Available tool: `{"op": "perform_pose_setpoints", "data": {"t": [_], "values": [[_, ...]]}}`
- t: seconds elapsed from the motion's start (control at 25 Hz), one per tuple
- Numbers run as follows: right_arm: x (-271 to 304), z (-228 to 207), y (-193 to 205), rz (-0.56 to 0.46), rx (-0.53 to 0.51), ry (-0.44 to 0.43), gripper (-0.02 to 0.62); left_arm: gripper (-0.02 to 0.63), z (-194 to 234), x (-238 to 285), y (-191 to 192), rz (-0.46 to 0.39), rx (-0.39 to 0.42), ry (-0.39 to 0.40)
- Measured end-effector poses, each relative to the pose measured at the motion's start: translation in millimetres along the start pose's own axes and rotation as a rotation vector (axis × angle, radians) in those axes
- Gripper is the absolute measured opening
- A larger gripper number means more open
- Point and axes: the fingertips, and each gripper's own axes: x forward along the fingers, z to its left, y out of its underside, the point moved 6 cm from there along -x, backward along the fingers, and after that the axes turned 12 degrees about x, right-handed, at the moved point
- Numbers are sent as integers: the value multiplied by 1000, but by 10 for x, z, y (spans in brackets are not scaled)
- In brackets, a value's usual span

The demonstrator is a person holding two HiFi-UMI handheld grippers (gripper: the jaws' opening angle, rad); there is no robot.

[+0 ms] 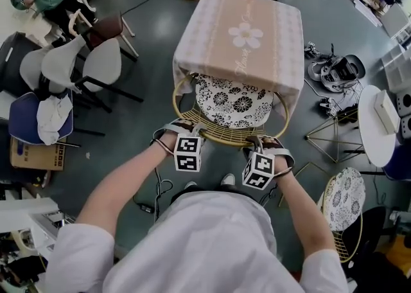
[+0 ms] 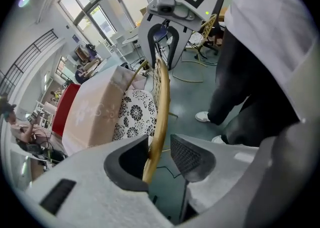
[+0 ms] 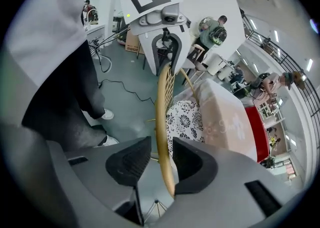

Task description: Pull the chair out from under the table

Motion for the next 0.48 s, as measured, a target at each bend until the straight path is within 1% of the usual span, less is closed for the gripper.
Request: {"op": "perform_pose_setpoints", "data": {"t": [0.08,0.16,0.24,0.28,0.36,0.48], "values": [[37,19,21,9,-30,-12,114,137,2,51,-14,13,12,11],[72,38,20,14,-61,-19,109,135,5,79,-25,31,50,15],[110,44,12,17,-88,-15,92,132,2,99,-38,50,85,7],[129,42,13,17,-96,-9,88,114,1,109,-44,59,93,-5],[147,37,7,13,-108,-5,55,72,6,119,-51,72,94,-36],[141,31,-16,9,-128,-14,43,71,17,122,-54,90,84,-39]]}}
